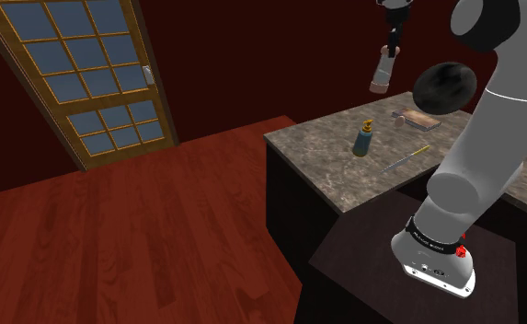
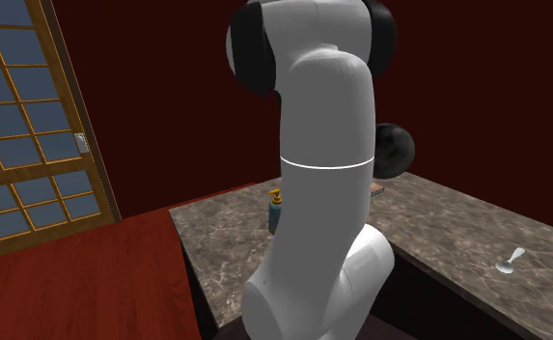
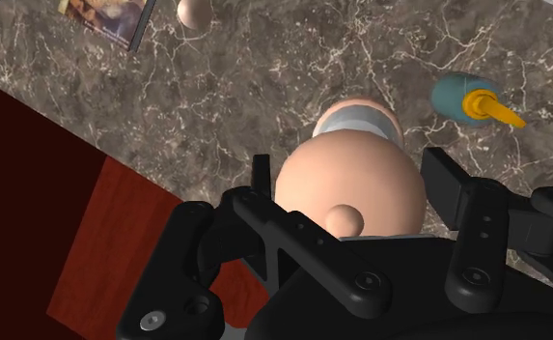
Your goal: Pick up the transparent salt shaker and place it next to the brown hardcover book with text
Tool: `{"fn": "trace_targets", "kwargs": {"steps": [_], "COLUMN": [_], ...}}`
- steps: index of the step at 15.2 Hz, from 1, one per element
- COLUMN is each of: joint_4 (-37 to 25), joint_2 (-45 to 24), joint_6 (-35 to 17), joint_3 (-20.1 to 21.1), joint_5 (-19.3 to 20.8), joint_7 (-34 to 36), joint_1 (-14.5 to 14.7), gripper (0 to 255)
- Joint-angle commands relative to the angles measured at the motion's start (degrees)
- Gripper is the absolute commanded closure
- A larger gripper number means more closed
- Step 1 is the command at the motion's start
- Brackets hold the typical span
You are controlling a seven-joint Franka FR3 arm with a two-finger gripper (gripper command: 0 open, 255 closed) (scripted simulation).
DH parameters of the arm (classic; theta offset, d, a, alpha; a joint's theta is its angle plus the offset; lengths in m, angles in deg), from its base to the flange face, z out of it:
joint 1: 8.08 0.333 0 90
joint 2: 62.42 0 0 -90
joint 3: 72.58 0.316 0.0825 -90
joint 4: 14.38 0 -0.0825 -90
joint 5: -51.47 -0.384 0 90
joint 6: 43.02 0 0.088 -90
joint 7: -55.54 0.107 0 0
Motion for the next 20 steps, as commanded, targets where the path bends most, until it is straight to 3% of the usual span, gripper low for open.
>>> {"fn": "trace_targets", "kwargs": {"steps": [1,11,20], "joint_4": [1.42,1.06,-6.09], "joint_2": [0.97,-0.35,-7.95], "joint_6": [-1.17,-5.26,-6.89], "joint_3": [-1.03,-7.07,-11.61], "joint_5": [0.24,-2.53,-10.43], "joint_7": [-2.15,-15.65,-30.11], "joint_1": [-1.22,-9.09,-19.25], "gripper": [255,255,255]}}
